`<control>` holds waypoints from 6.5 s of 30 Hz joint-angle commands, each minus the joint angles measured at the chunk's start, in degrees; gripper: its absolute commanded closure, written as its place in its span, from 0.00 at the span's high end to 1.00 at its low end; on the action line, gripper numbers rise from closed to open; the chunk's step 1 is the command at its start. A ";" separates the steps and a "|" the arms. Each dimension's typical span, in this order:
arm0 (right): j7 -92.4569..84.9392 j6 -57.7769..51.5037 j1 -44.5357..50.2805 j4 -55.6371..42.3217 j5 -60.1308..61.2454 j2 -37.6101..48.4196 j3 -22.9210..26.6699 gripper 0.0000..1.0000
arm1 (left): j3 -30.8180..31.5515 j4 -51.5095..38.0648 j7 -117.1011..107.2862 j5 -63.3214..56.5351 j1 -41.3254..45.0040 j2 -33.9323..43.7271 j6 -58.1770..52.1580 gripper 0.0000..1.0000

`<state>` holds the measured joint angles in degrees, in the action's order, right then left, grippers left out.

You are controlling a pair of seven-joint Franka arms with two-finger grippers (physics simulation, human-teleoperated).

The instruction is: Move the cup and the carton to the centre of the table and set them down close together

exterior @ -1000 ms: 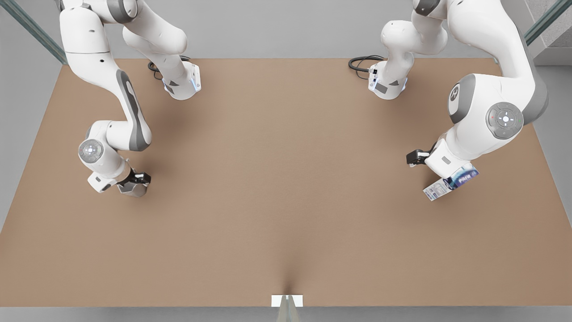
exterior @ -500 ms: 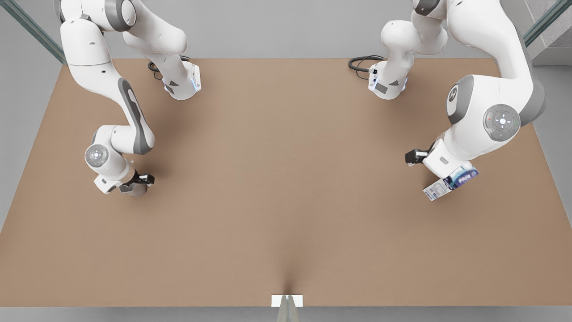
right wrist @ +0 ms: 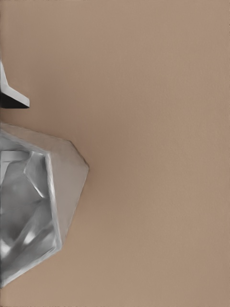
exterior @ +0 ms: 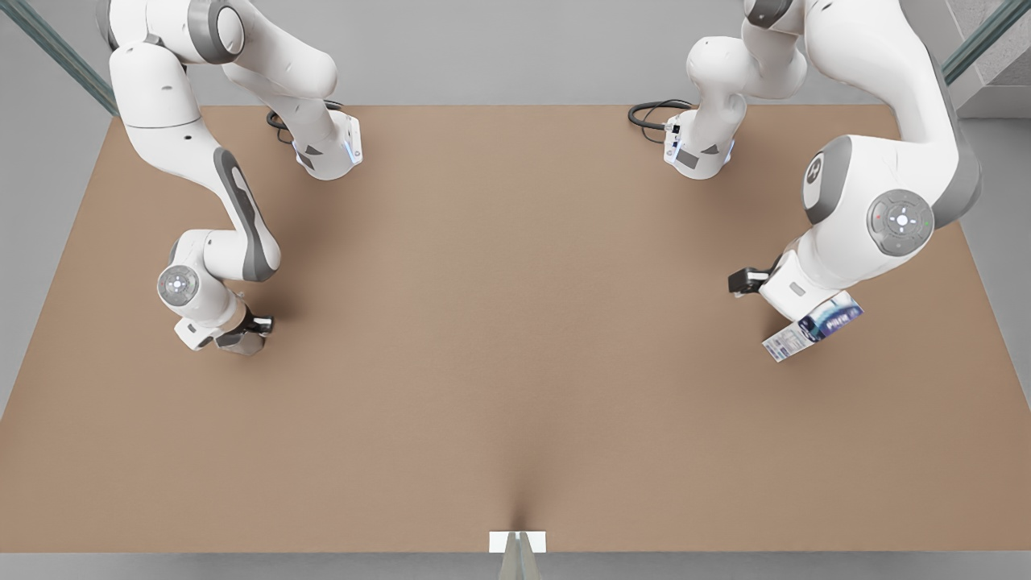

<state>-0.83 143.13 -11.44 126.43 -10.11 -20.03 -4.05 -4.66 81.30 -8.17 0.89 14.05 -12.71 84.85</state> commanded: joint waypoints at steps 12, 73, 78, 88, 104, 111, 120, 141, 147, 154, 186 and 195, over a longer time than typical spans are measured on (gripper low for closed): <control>-0.14 -1.62 -0.07 -0.13 0.01 0.52 -0.08 0.21 | -0.08 -0.09 -0.09 -0.01 0.37 0.14 -1.35 1.00; 34.84 -16.83 46.86 -72.64 5.19 -42.28 2.38 0.37 | -6.76 29.71 67.50 -7.65 -15.01 -4.78 29.59 1.00; 34.49 -16.83 46.86 -72.29 5.11 -42.19 2.38 1.00 | -6.76 29.71 67.06 -7.65 -15.01 -5.66 30.38 1.00; 33.26 -12.61 46.77 -72.38 5.28 -42.90 1.42 1.00 | -6.85 29.71 66.97 -7.65 -15.02 -5.66 30.38 0.87; 33.08 -15.86 46.77 -72.90 9.32 -41.93 1.06 1.00 | -6.94 29.62 65.48 -7.74 -14.58 -4.25 29.94 0.62; 33.08 -18.76 46.51 -73.34 9.32 -41.23 -0.69 1.00 | -7.55 29.62 62.49 -7.65 -13.79 -1.44 28.71 0.62; 33.43 -18.58 46.25 -73.34 9.15 -40.17 -0.52 1.00 | -7.99 29.62 62.58 -7.65 -13.78 -1.00 28.27 0.62; 32.91 -46.89 23.07 -55.27 17.93 2.60 -1.22 1.00 | -7.29 29.36 -7.78 8.43 -4.56 3.13 27.13 0.62; 6.89 -57.78 11.00 -42.23 5.98 16.43 -2.10 1.00 | 5.81 21.63 -86.30 6.06 12.32 -3.11 34.33 0.62; 4.69 -58.31 6.26 -47.06 5.90 15.64 -2.28 1.00 | 16.79 6.77 -124.10 -10.20 16.27 -16.91 34.33 0.62; 4.52 -56.90 5.47 -47.06 7.48 13.53 -2.72 1.00 | 24.53 -4.04 -125.86 -17.06 15.66 -25.00 30.20 1.00; 4.34 -56.99 4.67 -47.06 7.65 13.53 -2.63 1.00 | 25.05 -4.13 -125.86 -17.15 14.96 -24.91 29.59 1.00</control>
<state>3.52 86.20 -6.81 79.37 -2.46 -6.51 -6.66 20.39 77.17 -134.03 -16.27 29.00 -37.62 114.43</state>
